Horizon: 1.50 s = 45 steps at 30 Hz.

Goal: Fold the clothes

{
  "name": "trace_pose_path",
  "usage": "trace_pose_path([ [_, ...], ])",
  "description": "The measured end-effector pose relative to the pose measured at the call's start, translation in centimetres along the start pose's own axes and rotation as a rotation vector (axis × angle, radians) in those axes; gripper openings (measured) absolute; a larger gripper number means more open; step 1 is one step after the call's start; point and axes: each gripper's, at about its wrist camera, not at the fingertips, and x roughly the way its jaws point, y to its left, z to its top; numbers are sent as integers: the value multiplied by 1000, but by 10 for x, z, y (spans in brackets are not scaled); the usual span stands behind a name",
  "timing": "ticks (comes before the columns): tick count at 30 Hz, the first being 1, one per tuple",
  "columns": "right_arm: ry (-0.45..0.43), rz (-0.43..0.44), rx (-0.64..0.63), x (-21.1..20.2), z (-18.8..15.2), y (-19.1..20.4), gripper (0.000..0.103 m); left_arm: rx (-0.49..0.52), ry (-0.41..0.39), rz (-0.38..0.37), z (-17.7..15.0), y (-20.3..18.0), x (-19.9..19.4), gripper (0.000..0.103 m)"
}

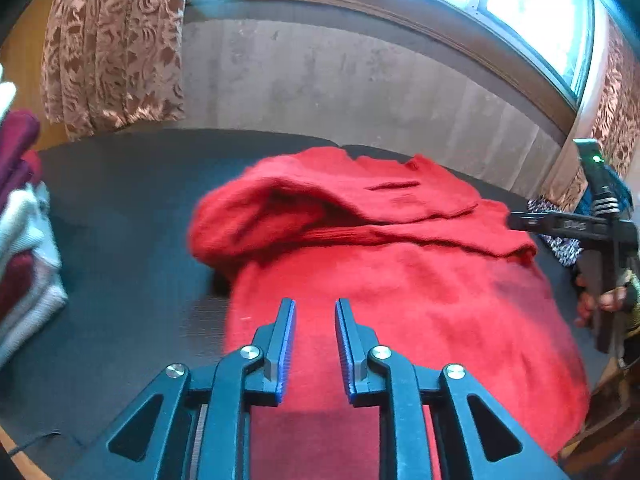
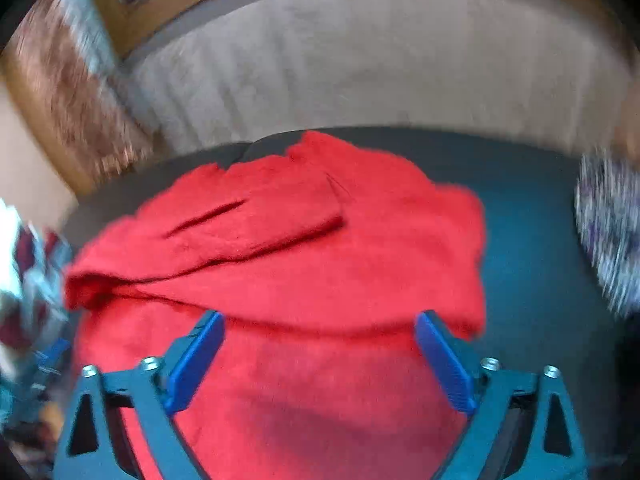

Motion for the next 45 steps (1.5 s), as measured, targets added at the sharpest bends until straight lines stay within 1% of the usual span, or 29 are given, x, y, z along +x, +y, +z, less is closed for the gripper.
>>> trace_pose_path([
  [2, -17, 7, -11, 6, 10, 3, 101, -31, 18, -23, 2, -4, 10, 22],
  [5, -21, 63, 75, 26, 28, -7, 100, -63, 63, -34, -4, -5, 31, 24],
  [6, -18, 75, 110, 35, 33, -11, 97, -72, 61, -34, -10, -5, 37, 24],
  [7, -15, 87, 146, 44, 38, -15, 93, -66, 16, -25, -17, -7, 37, 25],
  [8, -12, 100, 181, 53, 42, -18, 90, -45, -29, -12, -24, -10, 36, 26],
  [9, -4, 109, 216, 62, 44, -21, 86, -26, -59, 2, -29, -14, 34, 27],
  [10, 0, 121, 254, 69, 43, -26, 78, -12, -58, 13, -28, -17, 35, 29],
  [11, -6, 128, 279, 73, 42, -28, 73, -8, -55, 11, -28, -18, 36, 30],
  [13, -25, 136, 321, 80, 38, -31, 54, -16, -59, -12, -28, -15, 37, 33],
  [15, -54, 150, 333, 83, 39, -27, 43, -42, -59, -50, -28, -10, 38, 34],
  [17, -71, 160, 334, 87, 40, -22, 43, -68, -64, -83, -28, -6, 38, 35],
  [19, -62, 167, 331, 95, 39, -18, 44, -85, -68, -102, -30, -4, 36, 35],
  [20, -75, 169, 332, 96, 37, -17, 45, -90, -70, -107, -30, -3, 35, 35],
  [21, -92, 187, 344, 97, 34, -18, 48, -93, -71, -110, -31, -3, 35, 35],
  [22, -107, 224, 367, 96, 31, -22, 58, -95, -72, -113, -31, -3, 35, 35],
  [23, -124, 273, 388, 100, 30, -23, 64, -97, -73, -116, -31, -3, 35, 35],
  [25, -151, 360, 390, 102, 29, -23, 94, -101, -74, -122, -31, -2, 34, 35],
  [26, -160, 393, 374, 103, 30, -22, 100, -104, -74, -125, -31, -1, 34, 35],
  [27, -152, 396, 344, 105, 32, -17, 103, -107, -74, -128, -31, -1, 34, 35],
  [31, -68, 315, 253, 111, 43, 0, 103, -118, -71, -135, -30, 1, 34, 35],
  [33, -32, 289, 257, 111, 49, 3, 102, -141, -49, -139, -26, 3, 33, 35],
  [35, -13, 252, 265, 110, 53, 5, 80, -169, -20, -144, -21, 5, 33, 35],
  [36, -3, 231, 256, 109, 56, 7, 43, -189, -9, -148, -17, 7, 32, 35],
  [37, 7, 210, 248, 109, 58, 9, 13, -216, -13, -156, -11, 9, 30, 35],
  [38, 15, 202, 235, 108, 61, 12, 14, -234, -32, -162, -4, 12, 28, 36],
  [39, 10, 184, 208, 104, 65, 15, 14, -229, -44, -149, 3, 12, 28, 36],
  [41, -13, 158, 131, 90, 76, 24, 14, -204, -26, -109, 14, 10, 38, 36],
  [43, -57, 137, 57, 67, 89, 33, 14, -221, 23, -95, 14, 15, 57, 36],
  [45, -147, 117, -12, 27, 101, 36, 14, -228, -1, -99, 11, 17, 60, 36],
])
